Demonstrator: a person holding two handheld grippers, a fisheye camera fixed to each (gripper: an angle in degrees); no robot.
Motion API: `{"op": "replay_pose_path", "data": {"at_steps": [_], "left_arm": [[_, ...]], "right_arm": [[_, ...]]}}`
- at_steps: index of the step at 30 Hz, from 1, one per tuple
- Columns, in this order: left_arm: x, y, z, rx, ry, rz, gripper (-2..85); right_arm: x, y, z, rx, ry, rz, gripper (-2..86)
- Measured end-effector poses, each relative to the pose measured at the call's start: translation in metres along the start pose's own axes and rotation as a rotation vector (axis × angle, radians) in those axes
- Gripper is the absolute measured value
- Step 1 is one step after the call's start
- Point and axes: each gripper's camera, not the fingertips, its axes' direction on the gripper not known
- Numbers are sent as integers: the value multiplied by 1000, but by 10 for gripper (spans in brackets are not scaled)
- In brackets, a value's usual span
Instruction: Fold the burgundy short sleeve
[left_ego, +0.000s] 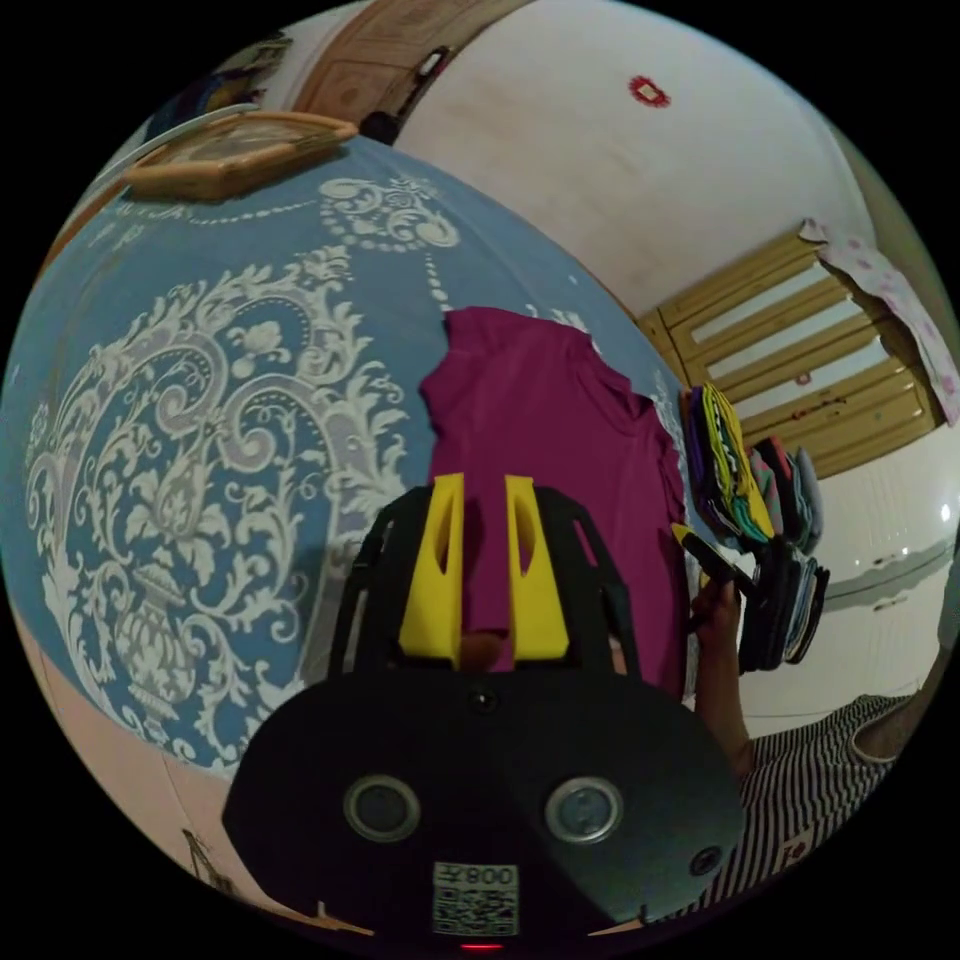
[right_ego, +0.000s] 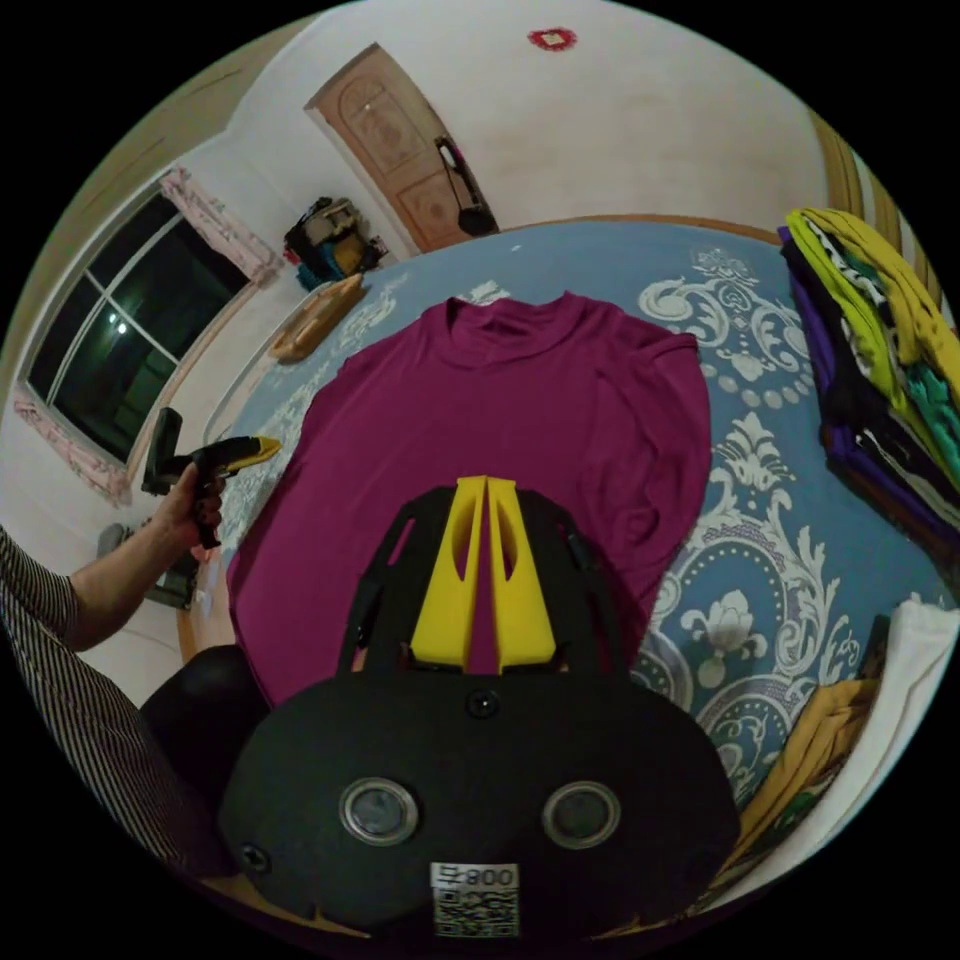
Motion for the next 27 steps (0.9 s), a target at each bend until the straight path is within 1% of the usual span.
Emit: {"op": "replay_pose_path", "data": {"at_steps": [7,12,17,20,25,27], "left_arm": [[-14,-47,-94,30,85,-95,77],[-7,-69,-142,21,141,-101,77],[-6,-76,-195,49,206,-104,70],[-3,-78,-226,66,234,-100,65],[-5,-72,-267,127,311,-152,39],[-3,-64,-277,158,314,-144,31]], "right_arm": [[-29,-33,62,-70,-101,-51,2],[-59,-71,119,-136,-162,-129,3],[-85,-112,172,-189,-190,-210,5],[-101,-144,203,-195,-197,-264,9],[-132,-211,251,-178,-189,-353,31],[-154,-249,280,-205,-143,-410,50]]}}
